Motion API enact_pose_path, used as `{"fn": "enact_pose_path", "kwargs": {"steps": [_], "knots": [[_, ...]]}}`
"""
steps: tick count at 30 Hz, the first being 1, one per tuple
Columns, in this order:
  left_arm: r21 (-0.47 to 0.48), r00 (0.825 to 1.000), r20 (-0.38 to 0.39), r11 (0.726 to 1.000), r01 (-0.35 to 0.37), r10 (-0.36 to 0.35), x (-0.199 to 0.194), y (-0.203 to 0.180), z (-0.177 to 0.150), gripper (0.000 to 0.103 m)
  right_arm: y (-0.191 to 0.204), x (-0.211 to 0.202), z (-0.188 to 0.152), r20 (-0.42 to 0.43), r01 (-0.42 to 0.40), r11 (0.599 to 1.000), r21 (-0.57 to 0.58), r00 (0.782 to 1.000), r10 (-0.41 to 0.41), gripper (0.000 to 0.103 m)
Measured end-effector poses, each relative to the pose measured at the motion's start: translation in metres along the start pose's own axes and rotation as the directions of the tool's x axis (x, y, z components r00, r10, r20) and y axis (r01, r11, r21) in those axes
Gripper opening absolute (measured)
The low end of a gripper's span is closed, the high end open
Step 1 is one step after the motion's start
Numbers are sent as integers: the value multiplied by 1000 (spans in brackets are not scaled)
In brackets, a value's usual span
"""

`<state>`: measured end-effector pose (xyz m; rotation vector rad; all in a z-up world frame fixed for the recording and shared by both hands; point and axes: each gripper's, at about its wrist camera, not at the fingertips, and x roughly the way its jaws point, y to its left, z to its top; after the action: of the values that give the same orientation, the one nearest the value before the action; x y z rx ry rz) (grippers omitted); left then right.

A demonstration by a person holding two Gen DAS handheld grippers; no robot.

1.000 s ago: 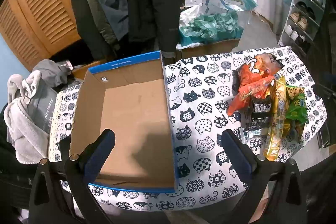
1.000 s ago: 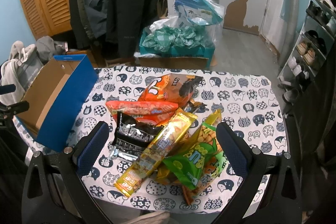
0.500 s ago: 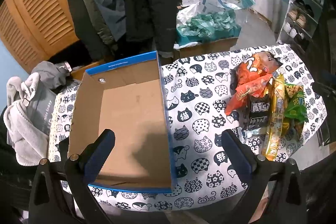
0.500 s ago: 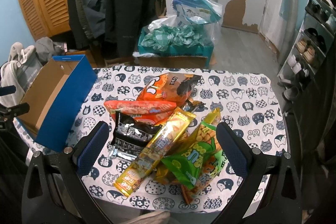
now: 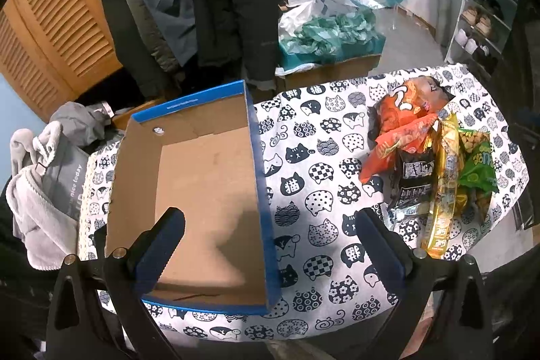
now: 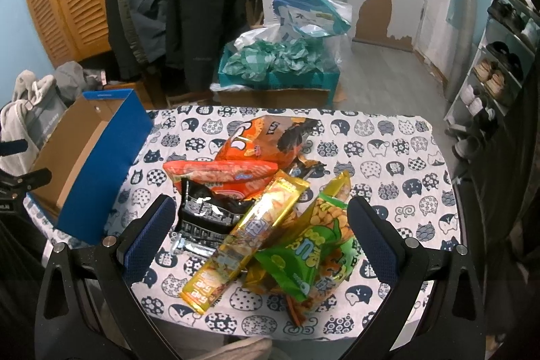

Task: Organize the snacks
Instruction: 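Move both tools toward the snack pile, then grasp yellow biscuit stick pack with left tool while right tool grasps green peanut bag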

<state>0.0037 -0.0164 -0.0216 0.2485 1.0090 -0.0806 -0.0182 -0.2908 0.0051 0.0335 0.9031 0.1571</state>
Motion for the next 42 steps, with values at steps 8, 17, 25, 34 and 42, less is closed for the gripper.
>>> {"fn": "enact_pose_path", "kwargs": {"steps": [8, 17, 25, 34, 42], "knots": [[46, 998, -43, 998, 38, -36, 12, -26, 8, 102, -23, 5, 3, -66, -64, 981, 184, 995, 77, 101], [94, 993, -71, 991, 101, -94, 27, -66, 24, 102, -49, 21, -8, -41, 38, 986, 160, 999, -32, 101], [136, 989, -85, 982, 129, -119, 40, -96, 41, 102, -56, 50, -18, -102, 47, 982, 184, 994, -29, 100], [115, 974, -145, 975, 190, -173, 74, -131, 49, 102, -55, 92, -31, -237, 40, 974, 223, 971, 14, 86], [84, 953, -200, 965, 247, -227, 100, -150, 39, 102, -57, 123, -47, -315, 58, 976, 208, 949, 11, 68]]}}
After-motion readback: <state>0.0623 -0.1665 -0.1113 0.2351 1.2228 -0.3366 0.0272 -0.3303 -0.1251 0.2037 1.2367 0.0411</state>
